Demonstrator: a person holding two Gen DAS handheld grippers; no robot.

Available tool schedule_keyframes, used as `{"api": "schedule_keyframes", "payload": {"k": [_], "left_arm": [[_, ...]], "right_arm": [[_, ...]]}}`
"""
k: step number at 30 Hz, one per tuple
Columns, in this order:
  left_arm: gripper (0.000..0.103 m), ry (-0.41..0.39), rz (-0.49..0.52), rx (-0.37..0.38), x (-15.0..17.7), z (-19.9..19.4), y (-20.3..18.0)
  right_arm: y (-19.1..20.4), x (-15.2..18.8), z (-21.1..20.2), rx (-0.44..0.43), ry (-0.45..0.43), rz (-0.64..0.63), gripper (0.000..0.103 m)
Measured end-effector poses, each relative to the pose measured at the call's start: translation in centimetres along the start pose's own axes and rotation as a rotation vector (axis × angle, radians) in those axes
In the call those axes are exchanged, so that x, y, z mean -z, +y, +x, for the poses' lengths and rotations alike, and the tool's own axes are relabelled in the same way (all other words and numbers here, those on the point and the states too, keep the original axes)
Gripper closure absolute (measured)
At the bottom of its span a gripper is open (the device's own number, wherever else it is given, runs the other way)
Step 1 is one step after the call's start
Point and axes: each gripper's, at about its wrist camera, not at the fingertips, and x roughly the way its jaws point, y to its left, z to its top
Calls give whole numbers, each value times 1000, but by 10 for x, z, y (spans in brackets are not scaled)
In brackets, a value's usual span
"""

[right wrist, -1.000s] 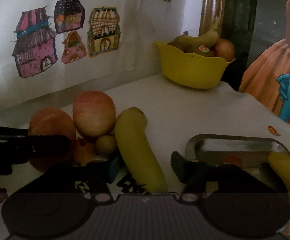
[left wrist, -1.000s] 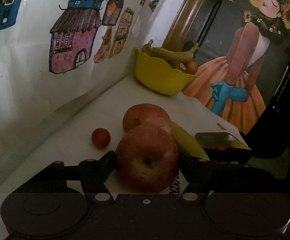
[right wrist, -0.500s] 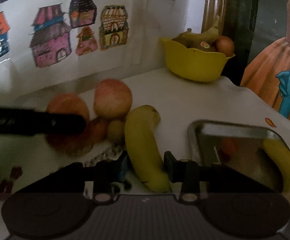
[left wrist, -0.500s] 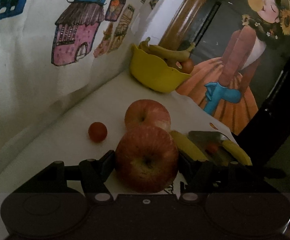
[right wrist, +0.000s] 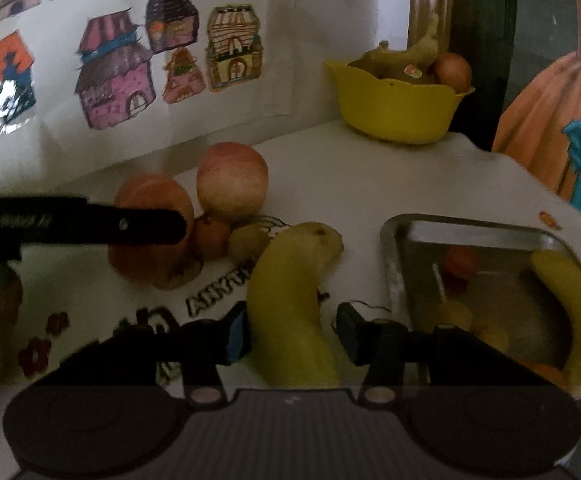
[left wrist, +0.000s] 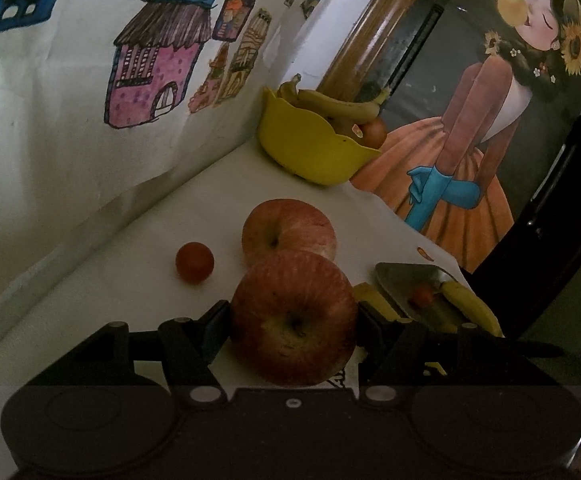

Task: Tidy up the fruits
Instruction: 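Grasp the red apple with the left gripper while the right gripper grasps the banana, then carry the apple and banana over the metal tray with both grippers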

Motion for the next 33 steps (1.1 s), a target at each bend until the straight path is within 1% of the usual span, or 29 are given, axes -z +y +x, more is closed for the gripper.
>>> {"api": "schedule_keyframes", "payload": {"k": [3,5,6,9,12,18,21,23,27,30,33], "left_arm": [[35,0,0,0,0,0,0],[35,0,-1,0,0,0,0],[35,0,-1,0,0,0,0],[35,0,0,2,0,0,0],[35,3,2,9,1,-1,-1],[35,10,-20,28,-2,0,3],[35,-2,-23,28,-1,-2,1],[35,-15,-21,35,-1,-4,1],[35,-44,-24,46,-1,-7,0],[35,-80,-26,36,-1,-11,-2],[35,-83,-32,38,0,-12,-2]], "right_arm": [[1,-3,6,-3,-11,29,49],[2,-4,8,6,-21,39,54],[3,-4,8,10,-31,57,58],[1,-1,7,15,-59,129,61],[-4,4,5,12,-95,204,62],[-22,8,-3,-57,-107,322,61],[-30,11,-5,-102,-114,387,61],[-32,12,-8,-116,-125,404,61],[-31,15,-19,-112,-168,407,61],[-30,18,-27,-105,-195,420,61],[-31,20,-32,-110,-217,435,61]]}}
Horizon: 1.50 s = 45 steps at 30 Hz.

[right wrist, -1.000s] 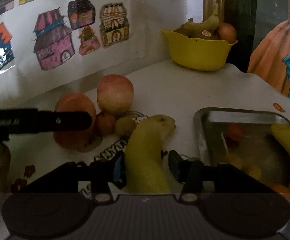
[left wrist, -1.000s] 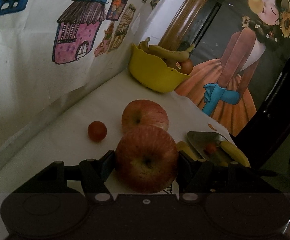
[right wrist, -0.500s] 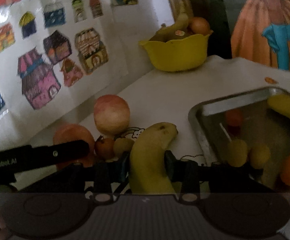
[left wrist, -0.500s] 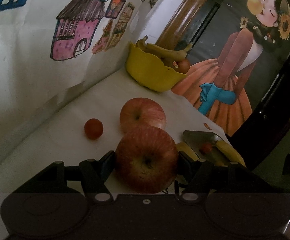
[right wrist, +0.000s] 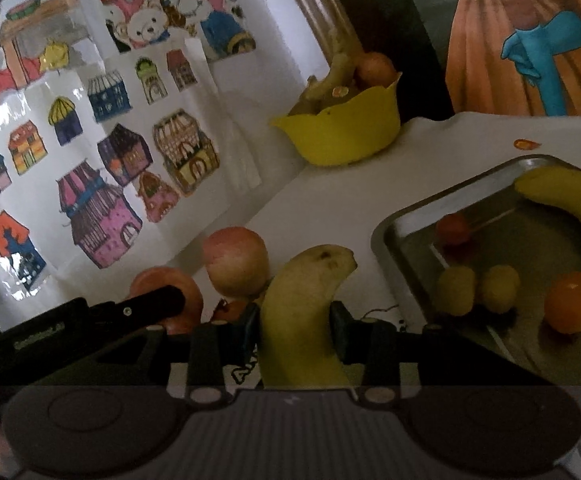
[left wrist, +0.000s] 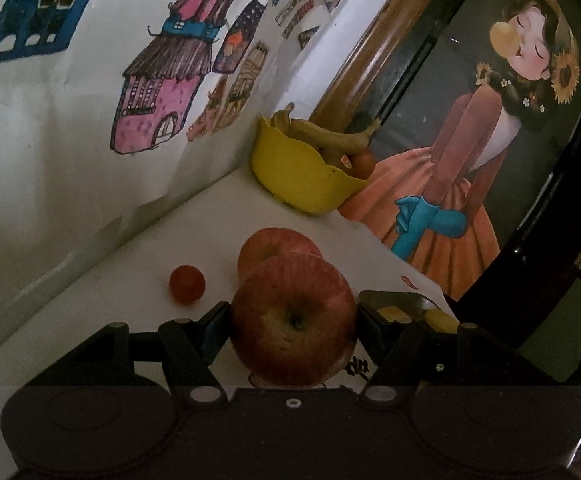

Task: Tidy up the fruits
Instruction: 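Carry the apple and banana over the metal tray with both grippers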

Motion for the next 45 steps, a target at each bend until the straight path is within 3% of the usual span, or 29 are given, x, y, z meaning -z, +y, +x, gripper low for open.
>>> {"api": "schedule_keyframes", "payload": {"k": [5,16,26,30,36,45], "left_arm": [[35,34,-5,-3,1,6,1],[35,24,-36,44,-6,9,-7],[35,16,37,108,-21,24,-71],[35,43,62,160,-22,40,-96],[35,110,15,200,-11,75,-118],[35,150,17,264,14,96,-132]], "right_arm": [[-2,0,-5,-17,-13,23,61],[-7,0,-9,-7,-33,43,61],[-25,-20,-41,0,-165,100,61],[-46,-28,-55,60,-230,155,61],[-83,-35,-74,161,-305,247,61],[-113,-36,-82,264,-326,305,61]]}}
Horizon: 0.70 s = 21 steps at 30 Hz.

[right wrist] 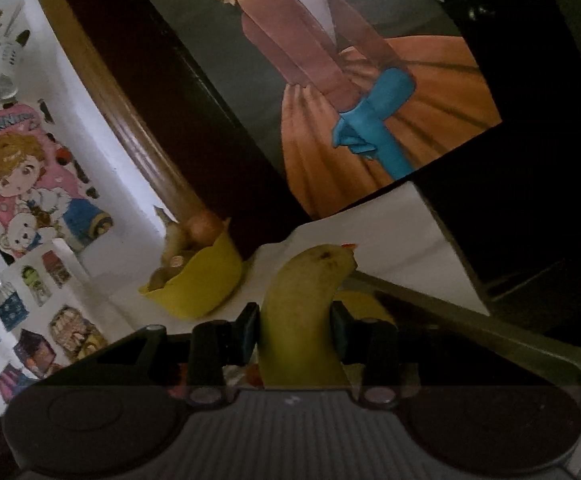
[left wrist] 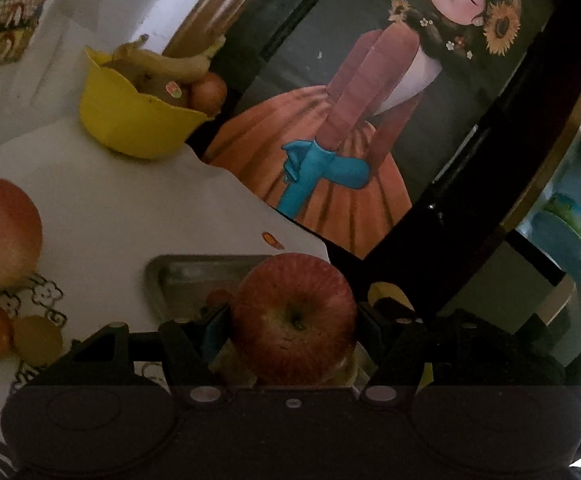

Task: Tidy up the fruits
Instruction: 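Carry the apple and banana over the metal tray with both grippers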

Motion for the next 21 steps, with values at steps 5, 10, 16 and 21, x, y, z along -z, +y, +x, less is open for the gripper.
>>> {"api": "schedule_keyframes", "payload": {"k": [5,10,16,21], "left_arm": [[35,32,-23,38,6,3,6],[35,57,24,54,13,6,-2],[35,72,86,48,22,4,-7],[35,76,150,57,30,-1,-12]], "right_arm": [[1,2,5,29,7,-21,61],[-4,3,8,53,24,-23,61],[-2,7,13,52,58,-39,61],[-5,6,12,63,59,-26,61]]}}
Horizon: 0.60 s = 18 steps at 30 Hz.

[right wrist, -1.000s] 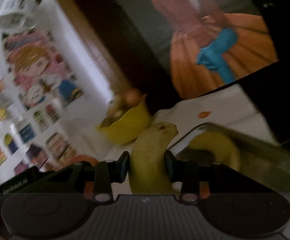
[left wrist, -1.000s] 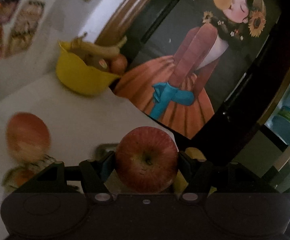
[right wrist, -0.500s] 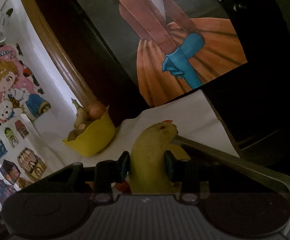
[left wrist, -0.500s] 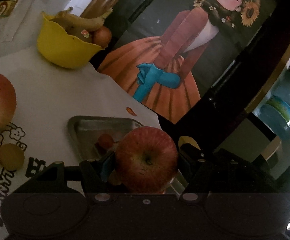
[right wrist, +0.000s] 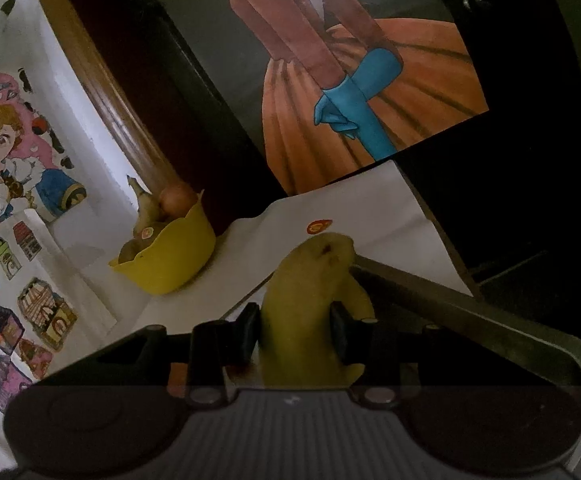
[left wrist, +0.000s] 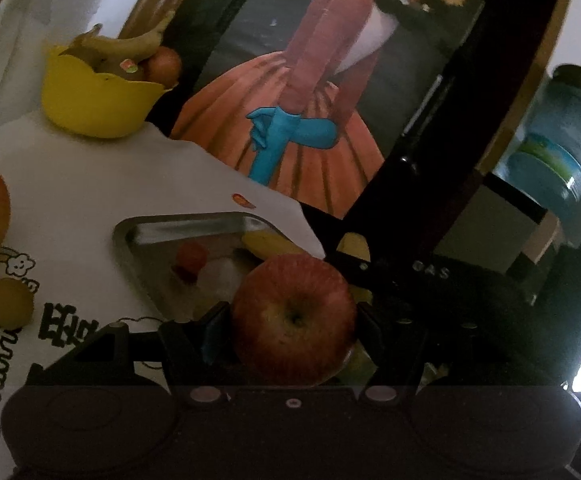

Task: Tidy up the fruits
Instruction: 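Carry the apple and banana over the metal tray with both grippers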

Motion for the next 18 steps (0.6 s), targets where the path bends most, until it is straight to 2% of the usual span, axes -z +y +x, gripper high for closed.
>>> {"api": "schedule_keyframes", "payload": {"k": [8,18], "left_arm": [[35,29,81,4,8,3,-10],[35,52,118,-22,12,7,-15]], "right_arm": [[0,1,2,6,11,-3,61],[0,3,6,14,33,-4,61]]}}
